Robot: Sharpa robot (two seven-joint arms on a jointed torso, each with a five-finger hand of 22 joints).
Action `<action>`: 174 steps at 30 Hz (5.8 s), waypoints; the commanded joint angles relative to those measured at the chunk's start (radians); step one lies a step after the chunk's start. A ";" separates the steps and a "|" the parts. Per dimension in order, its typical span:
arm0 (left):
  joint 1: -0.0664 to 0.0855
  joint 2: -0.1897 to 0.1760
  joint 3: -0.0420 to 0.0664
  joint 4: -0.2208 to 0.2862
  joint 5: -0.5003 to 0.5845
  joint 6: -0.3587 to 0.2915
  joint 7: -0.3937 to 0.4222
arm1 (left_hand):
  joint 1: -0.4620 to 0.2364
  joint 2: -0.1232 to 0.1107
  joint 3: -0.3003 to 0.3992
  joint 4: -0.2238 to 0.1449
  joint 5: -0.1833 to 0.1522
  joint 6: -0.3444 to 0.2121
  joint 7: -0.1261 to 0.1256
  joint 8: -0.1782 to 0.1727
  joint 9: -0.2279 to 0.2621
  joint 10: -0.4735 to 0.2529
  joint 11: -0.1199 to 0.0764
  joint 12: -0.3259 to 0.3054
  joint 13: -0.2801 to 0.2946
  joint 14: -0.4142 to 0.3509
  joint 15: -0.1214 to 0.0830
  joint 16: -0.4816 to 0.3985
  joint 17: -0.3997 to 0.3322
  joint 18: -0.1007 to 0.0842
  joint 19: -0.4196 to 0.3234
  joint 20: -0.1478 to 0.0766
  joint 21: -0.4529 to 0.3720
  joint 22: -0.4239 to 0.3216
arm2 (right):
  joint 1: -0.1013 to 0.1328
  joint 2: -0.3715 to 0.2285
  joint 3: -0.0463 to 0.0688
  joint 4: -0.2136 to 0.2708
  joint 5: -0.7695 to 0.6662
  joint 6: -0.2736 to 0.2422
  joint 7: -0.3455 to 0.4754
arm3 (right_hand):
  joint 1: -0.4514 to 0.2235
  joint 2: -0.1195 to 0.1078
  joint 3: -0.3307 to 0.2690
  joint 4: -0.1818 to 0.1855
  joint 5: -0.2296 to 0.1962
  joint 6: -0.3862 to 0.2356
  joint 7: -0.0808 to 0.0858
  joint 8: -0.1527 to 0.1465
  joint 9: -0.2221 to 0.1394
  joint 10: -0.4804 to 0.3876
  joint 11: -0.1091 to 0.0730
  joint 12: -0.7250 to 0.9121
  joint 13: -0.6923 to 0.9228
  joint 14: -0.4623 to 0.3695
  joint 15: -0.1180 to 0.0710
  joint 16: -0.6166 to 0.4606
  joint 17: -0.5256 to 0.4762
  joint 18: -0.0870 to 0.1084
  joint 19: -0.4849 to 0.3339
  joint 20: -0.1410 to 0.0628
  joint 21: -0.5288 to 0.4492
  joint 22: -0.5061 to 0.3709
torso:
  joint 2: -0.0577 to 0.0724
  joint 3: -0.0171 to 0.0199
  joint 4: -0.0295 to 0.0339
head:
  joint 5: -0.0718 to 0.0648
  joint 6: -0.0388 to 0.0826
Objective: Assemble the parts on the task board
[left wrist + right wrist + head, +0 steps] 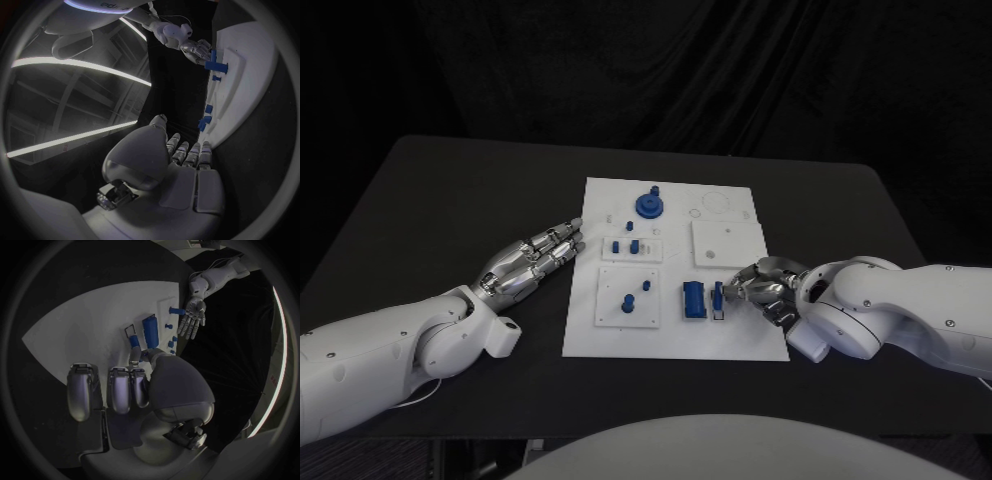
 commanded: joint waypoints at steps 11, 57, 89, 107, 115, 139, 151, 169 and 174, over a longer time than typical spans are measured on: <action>-0.009 0.000 -0.005 -0.002 -0.002 0.008 0.008 | 0.001 0.002 0.005 0.001 0.005 -0.005 -0.001 0.003 0.000 0.003 0.005 0.000 0.001 -0.002 0.008 -0.007 -0.001 0.011 -0.003 0.007 -0.003 -0.001 | -0.003 -0.013 0.000 0.012 0.013 -0.026 0.011 | -0.008 -0.017 0.011 -0.002 -0.006 0.010 0.002 -0.011 -0.005 0.104 -0.006 0.003 0.263 0.094 -0.007 0.001 0.197 0.009 0.058 -0.007 -0.002 0.231 | 0.000 -0.0003 0.0005 | -0.002 0.000; -0.012 -0.004 -0.005 -0.001 -0.002 0.004 0.012 | 0.000 0.001 0.007 -0.001 0.006 -0.002 -0.001 0.004 0.000 0.005 0.005 0.001 0.002 -0.002 0.008 -0.007 -0.001 0.012 -0.002 0.008 -0.003 0.000 | -0.120 -0.076 -0.001 0.045 -1.134 -0.217 0.111 | 0.224 -0.124 -0.096 -0.035 -0.707 -0.283 0.075 -0.267 -0.274 0.104 0.042 0.003 0.263 0.096 0.035 0.006 0.216 0.011 0.050 0.033 -0.014 0.228 | -0.001 -0.0007 -0.0012 | 0.004 0.000; -0.014 -0.004 -0.005 0.000 -0.002 0.006 0.010 | -0.001 0.001 0.008 -0.002 0.006 -0.003 -0.004 0.004 0.000 0.006 0.013 0.001 0.002 -0.002 0.007 -0.007 -0.001 0.012 -0.002 0.008 -0.003 -0.001 | -0.123 -0.043 -0.001 0.015 -1.084 -0.101 0.138 | 0.168 -0.087 -0.103 0.000 -0.654 -0.003 0.087 -0.567 -0.566 0.104 0.050 0.003 0.263 0.094 0.042 0.000 0.200 0.006 0.063 0.039 0.005 0.235 | -0.001 -0.0008 -0.0007 | 0.004 0.000; -0.016 0.000 -0.005 -0.005 -0.002 0.009 0.010 | -0.001 0.001 0.009 -0.003 0.006 -0.003 -0.005 0.004 0.000 0.006 0.016 0.001 0.002 -0.002 0.007 -0.007 -0.001 0.013 -0.002 0.008 -0.003 -0.001 | -0.126 -0.036 -0.001 0.015 -1.081 -0.069 0.139 | 0.163 -0.080 -0.103 0.001 -0.654 0.074 0.075 -0.602 -0.587 0.104 0.040 0.003 0.263 0.094 0.033 0.000 0.201 0.005 0.066 0.032 0.010 0.237 | -0.001 -0.0009 -0.0009 | 0.003 0.000; -0.017 0.001 -0.005 -0.006 -0.002 0.010 0.009 | -0.001 0.001 0.009 -0.003 0.006 -0.003 -0.005 0.004 0.000 0.006 0.016 0.001 0.002 -0.002 0.007 -0.007 -0.001 0.013 -0.002 0.008 -0.003 -0.001 | -0.126 -0.038 -0.001 0.017 -1.081 -0.056 0.136 | 0.157 -0.078 -0.105 0.003 -0.655 0.106 0.075 -0.609 -0.590 0.104 0.040 0.003 0.263 0.094 0.033 0.001 0.202 0.004 0.067 0.031 0.011 0.237 | -0.001 -0.0008 -0.0009 | 0.002 0.000; -0.019 0.004 -0.005 -0.010 -0.002 0.011 0.009 | -0.003 0.001 0.009 -0.003 0.006 -0.005 -0.005 0.004 0.000 0.006 0.018 0.001 0.002 -0.002 0.007 -0.007 -0.001 0.013 -0.002 0.009 -0.003 -0.001 | -0.127 -0.024 -0.001 0.002 -1.081 0.016 0.099 | 0.015 -0.056 -0.140 0.009 -0.774 -0.202 0.071 -0.858 -0.745 0.066 0.037 -0.038 0.216 0.087 0.031 -0.013 0.169 0.015 0.045 0.030 -0.033 0.223 | -0.001 -0.0008 -0.0009 | 0.004 0.000; -0.020 0.004 -0.005 -0.011 -0.002 0.012 0.011 | -0.003 0.001 0.009 -0.003 0.005 -0.006 -0.005 0.004 0.000 0.006 0.019 0.001 0.002 -0.002 0.007 -0.007 -0.001 0.013 -0.002 0.009 -0.003 -0.001 | -0.127 -0.039 -0.001 0.006 -1.081 -0.107 0.142 | -0.054 -0.100 -0.112 0.014 -0.835 -0.247 0.074 -0.884 -0.770 0.062 0.037 -0.045 0.208 0.087 0.030 -0.016 0.164 0.016 0.043 0.028 -0.040 0.221 | -0.001 -0.0008 -0.0009 | 0.007 0.000; -0.022 -0.002 -0.005 -0.007 -0.002 0.007 0.012 | -0.005 0.003 0.010 -0.002 0.003 -0.005 -0.006 0.004 0.000 0.007 0.020 0.001 0.002 -0.002 0.007 -0.007 -0.001 0.013 -0.002 0.009 -0.003 -0.001 | -0.144 -0.107 -0.001 0.044 -1.081 -0.158 0.230 | 0.108 -0.095 -0.016 -0.019 -0.371 0.138 0.058 -0.806 -0.711 0.104 0.023 0.003 0.263 0.092 0.019 -0.004 0.191 0.005 0.066 0.018 0.009 0.237 | -0.001 -0.0010 -0.0009 | 0.011 0.000; -0.022 -0.001 -0.005 -0.007 -0.002 0.007 0.012 | -0.005 0.003 0.011 -0.002 0.004 -0.005 -0.006 0.004 0.000 0.007 0.020 0.001 0.002 -0.002 0.007 -0.007 -0.001 0.013 -0.002 0.009 -0.003 -0.001 | -0.153 -0.105 -0.001 0.042 -1.081 -0.136 0.233 | 0.142 -0.109 0.014 -0.029 -0.283 0.130 0.053 -0.820 -0.716 0.104 0.019 0.003 0.263 0.092 0.015 -0.004 0.191 0.005 0.065 0.015 0.007 0.236 | -0.001 -0.0010 -0.0008 | 0.010 0.000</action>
